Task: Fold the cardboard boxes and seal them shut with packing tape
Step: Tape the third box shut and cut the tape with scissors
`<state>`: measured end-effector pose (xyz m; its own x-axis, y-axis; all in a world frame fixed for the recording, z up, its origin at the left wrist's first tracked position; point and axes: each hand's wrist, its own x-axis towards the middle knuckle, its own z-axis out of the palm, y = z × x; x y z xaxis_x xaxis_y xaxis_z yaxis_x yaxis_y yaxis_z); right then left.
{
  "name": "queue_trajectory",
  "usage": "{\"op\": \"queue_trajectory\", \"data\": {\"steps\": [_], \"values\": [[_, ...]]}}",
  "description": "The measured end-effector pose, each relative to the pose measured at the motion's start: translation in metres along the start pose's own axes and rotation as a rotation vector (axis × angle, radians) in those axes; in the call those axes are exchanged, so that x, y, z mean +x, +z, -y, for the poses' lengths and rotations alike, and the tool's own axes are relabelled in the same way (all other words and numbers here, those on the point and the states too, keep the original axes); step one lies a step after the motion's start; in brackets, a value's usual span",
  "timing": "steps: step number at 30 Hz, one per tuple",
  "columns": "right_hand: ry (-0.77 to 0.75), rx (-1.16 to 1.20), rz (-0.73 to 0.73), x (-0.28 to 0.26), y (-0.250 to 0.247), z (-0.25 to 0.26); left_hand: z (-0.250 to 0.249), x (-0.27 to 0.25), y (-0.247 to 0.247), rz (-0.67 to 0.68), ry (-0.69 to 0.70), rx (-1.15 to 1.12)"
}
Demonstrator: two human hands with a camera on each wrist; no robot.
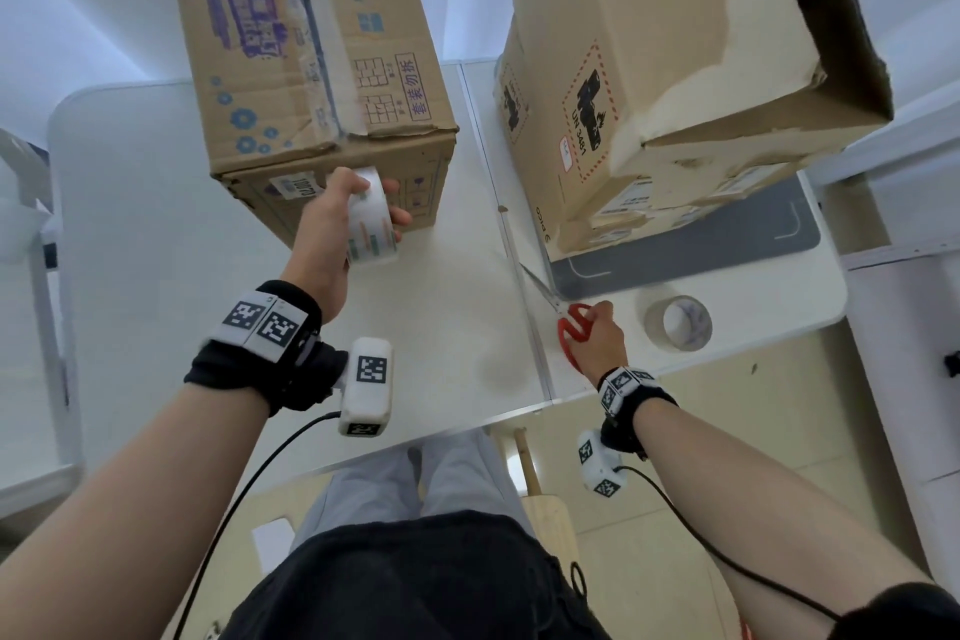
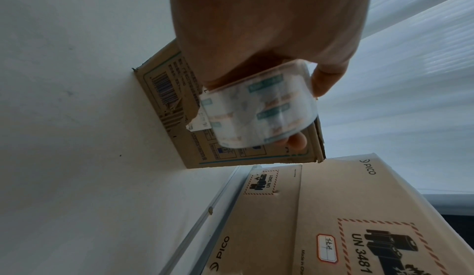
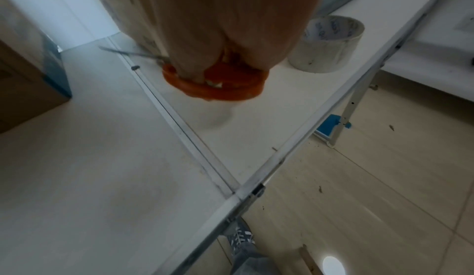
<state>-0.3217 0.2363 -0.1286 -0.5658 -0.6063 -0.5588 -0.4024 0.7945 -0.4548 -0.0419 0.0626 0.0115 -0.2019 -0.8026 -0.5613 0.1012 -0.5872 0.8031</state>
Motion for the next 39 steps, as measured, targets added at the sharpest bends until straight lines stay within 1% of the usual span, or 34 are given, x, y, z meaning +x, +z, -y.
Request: {"op": "queue_trajectory", "data": {"steps": [2,4,9,12,14,18,22,25,34,39], "values": [[-0.049,0.151,0.018,-0.006,-0.008,0.014,-0.002,-0.003,0.001,-0.013,0.001,0.003],[-0.133,0.208,0.054,-0.010,-0.013,0.037,-0.003,-0.004,0.001,-0.022,0.004,0.005],[-0.306,0.244,0.337,-0.015,-0.033,0.108,-0.001,-0.007,0.001,-0.050,0.011,0.037],[-0.443,0.129,0.460,-0.015,-0.046,0.149,-0.003,-0.010,0.003,-0.091,0.004,0.035],[-0.484,0.012,0.555,-0.010,-0.055,0.173,-0.004,-0.013,0.004,-0.110,0.001,0.040],[-0.566,-0.356,0.698,-0.001,-0.070,0.212,-0.004,-0.023,0.003,-0.136,0.015,0.061],[-0.565,-0.544,0.743,-0.006,-0.079,0.240,-0.005,-0.031,0.000,-0.160,0.016,0.074],[-0.556,-0.617,0.764,-0.013,-0.078,0.255,-0.006,-0.035,-0.004,-0.157,0.018,0.087],[-0.553,-0.620,0.759,-0.023,-0.074,0.272,-0.017,-0.044,-0.005,-0.170,-0.046,0.108],[-0.527,-0.576,0.798,-0.023,-0.072,0.283,-0.018,-0.047,-0.005,-0.171,-0.085,0.094]]}}
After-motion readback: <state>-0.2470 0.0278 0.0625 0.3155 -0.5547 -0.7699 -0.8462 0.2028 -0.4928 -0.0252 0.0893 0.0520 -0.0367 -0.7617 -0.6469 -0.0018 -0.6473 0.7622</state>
